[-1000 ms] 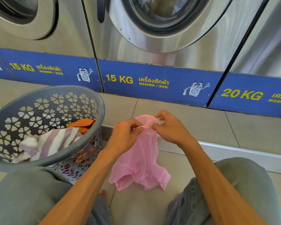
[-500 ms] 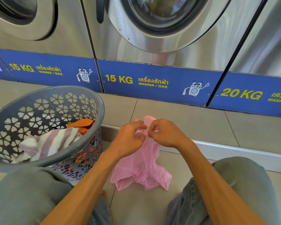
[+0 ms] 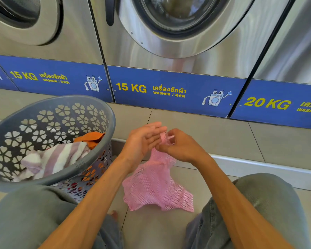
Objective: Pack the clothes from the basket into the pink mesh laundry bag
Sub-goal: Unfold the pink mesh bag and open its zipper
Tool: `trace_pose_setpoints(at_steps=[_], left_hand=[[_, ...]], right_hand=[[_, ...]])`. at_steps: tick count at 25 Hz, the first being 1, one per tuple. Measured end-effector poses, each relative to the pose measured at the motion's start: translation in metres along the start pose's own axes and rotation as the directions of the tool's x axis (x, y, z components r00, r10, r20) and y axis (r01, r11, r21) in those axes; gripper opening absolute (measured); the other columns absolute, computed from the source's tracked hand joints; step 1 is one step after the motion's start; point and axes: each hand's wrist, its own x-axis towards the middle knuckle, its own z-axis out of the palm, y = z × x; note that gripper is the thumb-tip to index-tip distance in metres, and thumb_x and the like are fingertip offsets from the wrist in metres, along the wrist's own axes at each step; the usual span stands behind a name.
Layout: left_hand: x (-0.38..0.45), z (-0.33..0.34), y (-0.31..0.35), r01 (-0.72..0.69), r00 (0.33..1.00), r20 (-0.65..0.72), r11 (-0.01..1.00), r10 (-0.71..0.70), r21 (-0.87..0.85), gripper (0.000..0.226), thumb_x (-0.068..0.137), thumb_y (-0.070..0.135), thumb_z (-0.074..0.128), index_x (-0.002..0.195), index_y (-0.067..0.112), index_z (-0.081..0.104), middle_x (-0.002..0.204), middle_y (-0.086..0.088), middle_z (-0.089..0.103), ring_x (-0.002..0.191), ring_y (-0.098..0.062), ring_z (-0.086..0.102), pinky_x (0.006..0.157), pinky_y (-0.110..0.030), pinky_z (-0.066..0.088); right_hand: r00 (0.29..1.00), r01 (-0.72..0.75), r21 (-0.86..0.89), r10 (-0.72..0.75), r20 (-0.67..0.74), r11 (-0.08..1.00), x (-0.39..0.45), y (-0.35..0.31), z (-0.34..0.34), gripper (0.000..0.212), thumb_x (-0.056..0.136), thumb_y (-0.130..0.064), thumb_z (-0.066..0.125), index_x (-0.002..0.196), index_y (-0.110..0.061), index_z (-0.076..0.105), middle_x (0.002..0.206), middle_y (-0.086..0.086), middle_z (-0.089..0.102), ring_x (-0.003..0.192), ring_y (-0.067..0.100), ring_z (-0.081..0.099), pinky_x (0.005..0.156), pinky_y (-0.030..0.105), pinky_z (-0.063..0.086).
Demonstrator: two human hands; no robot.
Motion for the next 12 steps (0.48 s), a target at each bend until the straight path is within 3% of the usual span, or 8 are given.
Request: trace_pose_setpoints(at_steps=[3, 5, 6, 8, 10, 12], left_hand=[[-0.001, 0.001, 0.005, -0.001, 1.0, 0.013, 0.999, 0.002, -0.055, 0.047, 0.083, 0.019, 0.052, 0.128, 0.007, 0.057, 0.123, -0.017, 0.069, 0.11, -0.028, 0.068, 0.097, -0.037, 0.054], [0.001, 0.002, 0.001, -0.034, 0.994, -0.102, 0.992, 0.047, 0.121, 0.039, 0.086, 0.0, 0.055, 0.125, 0.007, 0.06, 0.123, -0.015, 0.068, 0.104, -0.023, 0.069, 0.093, -0.032, 0.057], [0.003, -0.002, -0.002, -0.045, 0.984, -0.153, 0.954, 0.094, 0.298, 0.042, 0.085, -0.003, 0.059, 0.125, 0.009, 0.062, 0.125, -0.011, 0.067, 0.105, -0.018, 0.068, 0.094, -0.03, 0.056], [0.003, -0.01, -0.011, -0.036, 0.983, -0.124, 0.797, 0.138, 0.602, 0.054, 0.073, 0.013, 0.07, 0.126, 0.02, 0.062, 0.123, 0.001, 0.068, 0.11, -0.012, 0.064, 0.097, -0.037, 0.054], [-0.001, -0.015, -0.02, 0.047, 0.995, -0.094, 0.705, 0.028, 0.708, 0.06, 0.067, 0.023, 0.072, 0.126, 0.028, 0.06, 0.117, 0.006, 0.068, 0.108, -0.015, 0.065, 0.095, -0.044, 0.054], [-0.002, -0.014, -0.028, 0.059, 0.995, -0.092, 0.558, 0.031, 0.828, 0.042, 0.076, 0.023, 0.074, 0.117, 0.025, 0.066, 0.108, 0.003, 0.072, 0.099, -0.018, 0.067, 0.086, -0.038, 0.055]], right_hand=[[0.995, -0.018, 0.098, 0.008, 0.096, 0.995, 0.003, 0.002, 0.003, 0.02, 0.087, -0.025, 0.066, 0.098, -0.011, 0.074, 0.098, 0.014, 0.074, 0.081, 0.02, 0.061, 0.073, 0.034, 0.047], [0.998, -0.056, 0.277, 0.045, 0.044, 0.959, 0.003, -0.001, 0.003, 0.015, 0.079, -0.021, 0.063, 0.081, -0.01, 0.072, 0.083, 0.015, 0.071, 0.076, 0.021, 0.057, 0.072, 0.036, 0.045], [0.997, -0.075, 0.4, 0.076, 0.015, 0.913, 0.004, -0.003, 0.001, 0.012, 0.071, -0.02, 0.061, 0.074, -0.011, 0.069, 0.075, 0.013, 0.065, 0.074, 0.023, 0.055, 0.072, 0.037, 0.045], [0.996, -0.075, 0.649, 0.084, 0.017, 0.757, 0.003, -0.008, -0.005, 0.013, 0.064, -0.017, 0.058, 0.074, -0.011, 0.065, 0.072, 0.01, 0.057, 0.07, 0.024, 0.051, 0.07, 0.038, 0.045], [0.996, -0.067, 0.807, -0.005, 0.087, 0.586, 0.001, -0.011, -0.012, 0.011, 0.076, -0.01, 0.052, 0.072, -0.008, 0.062, 0.072, 0.011, 0.055, 0.064, 0.022, 0.05, 0.067, 0.037, 0.046], [0.983, -0.086, 0.855, -0.098, 0.157, 0.512, -0.006, -0.016, -0.016, 0.026, 0.086, -0.004, 0.045, 0.067, -0.011, 0.061, 0.07, 0.009, 0.056, 0.061, 0.019, 0.051, 0.063, 0.034, 0.046]])
